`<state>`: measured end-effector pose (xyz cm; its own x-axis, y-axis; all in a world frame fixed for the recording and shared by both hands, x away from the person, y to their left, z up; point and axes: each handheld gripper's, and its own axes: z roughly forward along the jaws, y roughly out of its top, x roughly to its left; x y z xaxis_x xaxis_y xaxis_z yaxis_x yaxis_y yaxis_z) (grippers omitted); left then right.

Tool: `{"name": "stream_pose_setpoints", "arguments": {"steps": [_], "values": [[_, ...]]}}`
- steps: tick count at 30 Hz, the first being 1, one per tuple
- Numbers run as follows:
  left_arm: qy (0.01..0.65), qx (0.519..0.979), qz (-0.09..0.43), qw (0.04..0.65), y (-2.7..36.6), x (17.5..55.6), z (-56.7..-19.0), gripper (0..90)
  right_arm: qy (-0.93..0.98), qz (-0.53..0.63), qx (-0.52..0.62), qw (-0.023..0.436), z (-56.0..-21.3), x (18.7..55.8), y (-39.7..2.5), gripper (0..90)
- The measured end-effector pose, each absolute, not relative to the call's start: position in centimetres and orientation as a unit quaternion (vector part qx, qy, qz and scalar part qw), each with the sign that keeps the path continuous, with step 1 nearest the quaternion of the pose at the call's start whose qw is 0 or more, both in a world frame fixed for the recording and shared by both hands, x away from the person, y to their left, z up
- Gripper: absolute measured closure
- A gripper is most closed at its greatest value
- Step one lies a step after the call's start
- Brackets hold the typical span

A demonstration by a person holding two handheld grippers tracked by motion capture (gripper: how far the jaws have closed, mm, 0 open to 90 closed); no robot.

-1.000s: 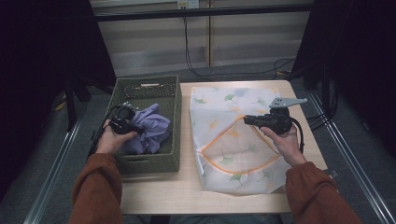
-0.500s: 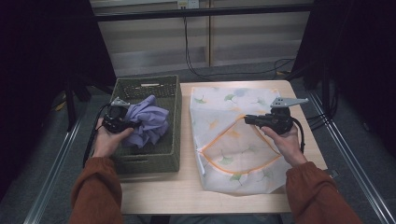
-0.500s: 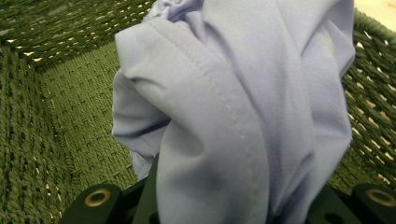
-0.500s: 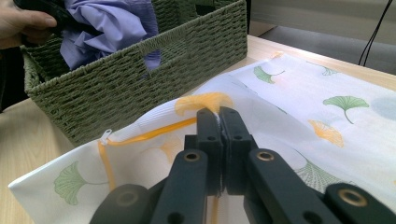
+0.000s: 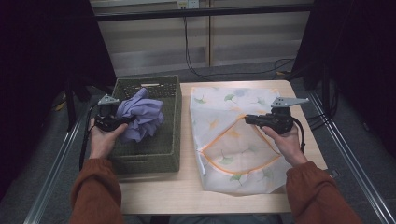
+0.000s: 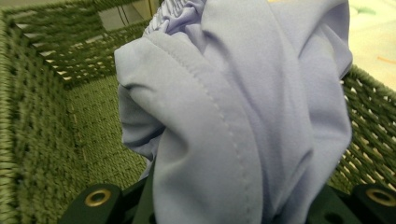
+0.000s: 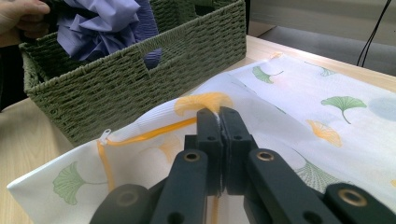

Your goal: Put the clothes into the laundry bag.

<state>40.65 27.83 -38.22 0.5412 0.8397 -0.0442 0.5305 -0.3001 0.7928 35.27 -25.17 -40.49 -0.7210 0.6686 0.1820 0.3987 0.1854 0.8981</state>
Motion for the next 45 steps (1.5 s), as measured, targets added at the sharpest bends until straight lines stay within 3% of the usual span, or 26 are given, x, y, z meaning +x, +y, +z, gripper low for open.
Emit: {"name": "stream_pose_setpoints", "arguments": {"steps": [33, 45], "values": [[0.407, 0.727, 0.227, 0.504, 29.7, 37.7, -36.6, 75.4, 0.763, 0.530, 0.350, 0.123, -40.7, 35.3, -24.8, 88.7], [0.388, 0.700, 0.250, 0.544, 29.9, 35.9, -34.0, 75.3, 0.761, 0.532, 0.350, 0.123, -40.6, 35.3, -24.8, 88.7]]}}
